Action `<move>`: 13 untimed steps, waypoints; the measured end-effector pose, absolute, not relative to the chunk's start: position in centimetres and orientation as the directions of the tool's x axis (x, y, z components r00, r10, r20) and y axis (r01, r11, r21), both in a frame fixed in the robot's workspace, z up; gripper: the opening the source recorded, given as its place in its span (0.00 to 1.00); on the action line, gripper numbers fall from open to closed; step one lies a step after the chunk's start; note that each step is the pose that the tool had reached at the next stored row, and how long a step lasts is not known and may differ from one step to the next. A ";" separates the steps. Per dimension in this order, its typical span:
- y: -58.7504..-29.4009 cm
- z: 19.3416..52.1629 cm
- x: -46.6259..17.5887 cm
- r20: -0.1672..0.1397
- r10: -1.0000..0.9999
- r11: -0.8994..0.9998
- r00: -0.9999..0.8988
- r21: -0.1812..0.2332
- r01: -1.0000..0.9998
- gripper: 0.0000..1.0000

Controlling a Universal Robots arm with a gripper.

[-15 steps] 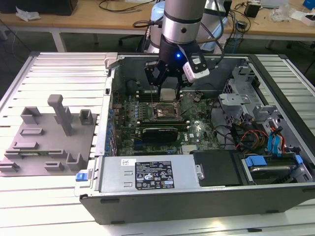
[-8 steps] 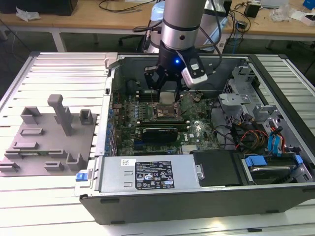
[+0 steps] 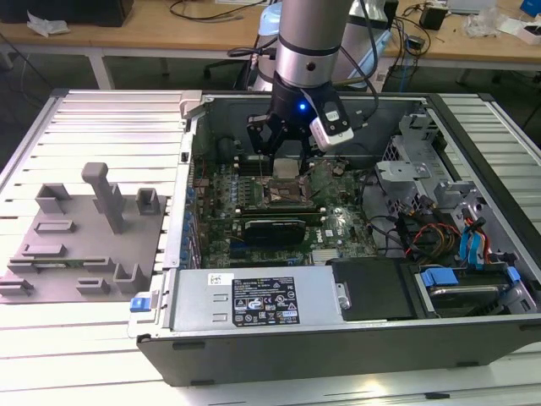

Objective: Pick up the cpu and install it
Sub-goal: 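Pick up the cpu and move it towards the insertion slot, then place the cpu into insertion slot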

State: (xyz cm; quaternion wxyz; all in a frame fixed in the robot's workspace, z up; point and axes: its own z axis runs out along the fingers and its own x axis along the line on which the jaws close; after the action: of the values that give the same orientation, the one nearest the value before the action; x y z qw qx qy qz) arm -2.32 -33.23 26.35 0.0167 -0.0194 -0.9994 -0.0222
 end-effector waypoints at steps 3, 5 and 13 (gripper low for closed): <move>-33.2 26.3 -2.3 0.034 0.038 0.998 -0.999 0.044 0.039 0.55; -33.2 26.3 -2.3 0.034 0.038 0.998 -0.999 0.044 0.039 0.55; -33.2 26.3 -2.3 0.034 0.095 0.994 -0.995 0.044 0.097 0.55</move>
State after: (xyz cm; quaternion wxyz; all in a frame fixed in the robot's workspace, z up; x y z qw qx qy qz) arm -2.31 -33.23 26.33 0.0160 -0.0482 -0.9985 -0.0227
